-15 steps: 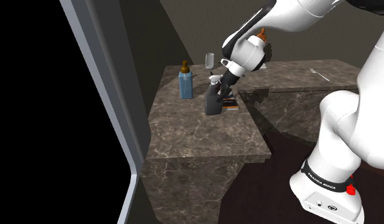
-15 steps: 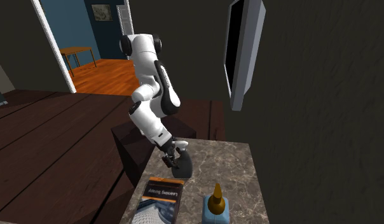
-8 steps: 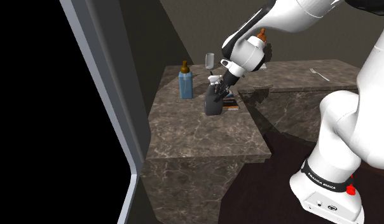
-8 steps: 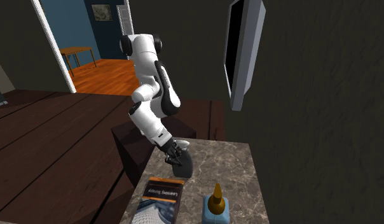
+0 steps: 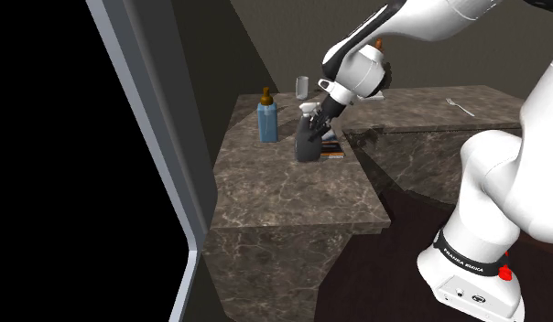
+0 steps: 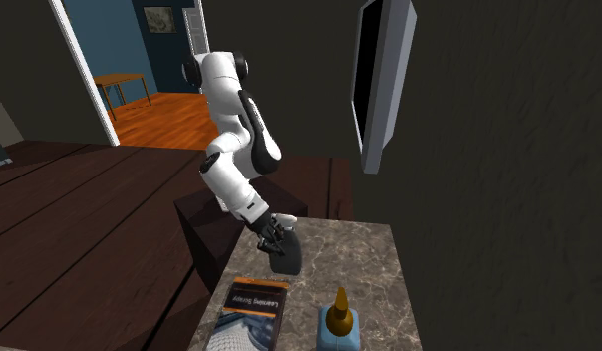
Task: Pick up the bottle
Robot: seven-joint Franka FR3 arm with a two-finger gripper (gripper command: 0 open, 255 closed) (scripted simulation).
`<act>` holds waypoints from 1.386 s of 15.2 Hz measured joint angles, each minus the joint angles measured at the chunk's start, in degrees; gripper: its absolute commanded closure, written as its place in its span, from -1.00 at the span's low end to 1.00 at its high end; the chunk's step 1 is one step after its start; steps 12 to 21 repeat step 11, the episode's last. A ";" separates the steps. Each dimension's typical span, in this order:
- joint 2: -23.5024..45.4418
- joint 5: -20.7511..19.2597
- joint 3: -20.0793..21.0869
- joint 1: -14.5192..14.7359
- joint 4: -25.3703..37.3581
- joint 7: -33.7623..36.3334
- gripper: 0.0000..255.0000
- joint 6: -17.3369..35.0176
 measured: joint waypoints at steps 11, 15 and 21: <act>-8.45 -14.20 3.00 -3.12 1.08 12.57 1.00 -2.55; -8.45 -14.20 3.00 -3.12 1.08 12.57 1.00 -2.55; -8.45 -14.20 3.00 -3.12 1.08 12.57 1.00 -2.55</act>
